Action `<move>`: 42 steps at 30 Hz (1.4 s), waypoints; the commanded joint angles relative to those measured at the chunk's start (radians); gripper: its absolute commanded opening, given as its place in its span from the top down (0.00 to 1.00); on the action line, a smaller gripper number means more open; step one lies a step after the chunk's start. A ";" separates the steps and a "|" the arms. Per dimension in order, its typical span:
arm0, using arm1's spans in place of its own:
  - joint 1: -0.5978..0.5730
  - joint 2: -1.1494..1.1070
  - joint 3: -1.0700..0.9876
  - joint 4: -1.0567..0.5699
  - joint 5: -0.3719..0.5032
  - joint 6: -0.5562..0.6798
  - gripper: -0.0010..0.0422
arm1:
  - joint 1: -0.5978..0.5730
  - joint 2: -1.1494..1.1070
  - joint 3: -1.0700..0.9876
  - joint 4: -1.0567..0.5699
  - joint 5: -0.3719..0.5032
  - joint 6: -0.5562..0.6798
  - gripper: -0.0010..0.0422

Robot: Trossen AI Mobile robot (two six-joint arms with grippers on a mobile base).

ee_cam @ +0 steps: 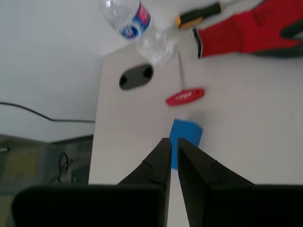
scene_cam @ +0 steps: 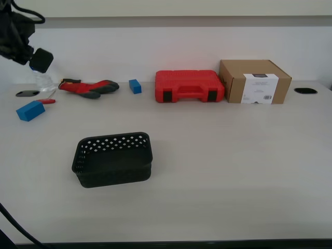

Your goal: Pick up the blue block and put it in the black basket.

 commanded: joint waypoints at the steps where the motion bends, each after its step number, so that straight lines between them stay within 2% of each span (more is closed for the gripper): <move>1: 0.000 0.000 0.001 0.003 0.000 0.000 0.98 | 0.040 0.086 0.096 -0.078 -0.008 0.007 0.88; 6: 0.000 0.000 0.001 0.002 0.000 0.000 0.98 | 0.086 0.204 0.208 -0.129 -0.007 0.007 0.69; 12: 0.000 0.000 0.001 0.002 0.000 0.000 0.98 | 0.089 0.352 0.303 -0.133 -0.006 0.008 0.33; 15: 0.000 0.000 0.001 0.001 0.000 0.000 0.98 | 0.090 0.457 0.376 -0.136 -0.068 0.008 0.18; 20: 0.000 0.000 0.001 0.002 0.000 0.000 0.98 | 0.094 0.593 0.516 -0.174 -0.075 0.019 0.10; 27: 0.000 0.000 0.001 0.002 0.000 0.000 0.98 | 0.095 0.816 0.903 -0.444 -0.036 0.010 0.10; 29: 0.000 0.000 0.001 0.002 0.000 0.000 0.98 | 0.095 0.882 1.021 -0.554 -0.030 -0.021 0.12; 31: 0.000 0.000 0.001 0.000 0.000 0.000 0.98 | 0.095 0.924 1.091 -0.632 -0.005 -0.088 0.21; 36: 0.000 0.000 0.001 0.000 0.000 0.000 0.98 | 0.095 0.906 1.106 -0.721 0.114 -0.111 0.68; 38: 0.000 0.000 0.001 0.001 0.000 0.000 0.98 | 0.095 0.875 1.106 -0.792 0.170 -0.132 0.92; 39: 0.000 0.000 0.001 0.003 0.000 0.000 0.98 | 0.094 0.848 1.106 -0.846 0.197 -0.138 0.99; 42: 0.000 0.000 0.001 -0.001 0.000 0.000 0.98 | 0.085 0.754 1.105 -1.015 0.238 -0.180 0.98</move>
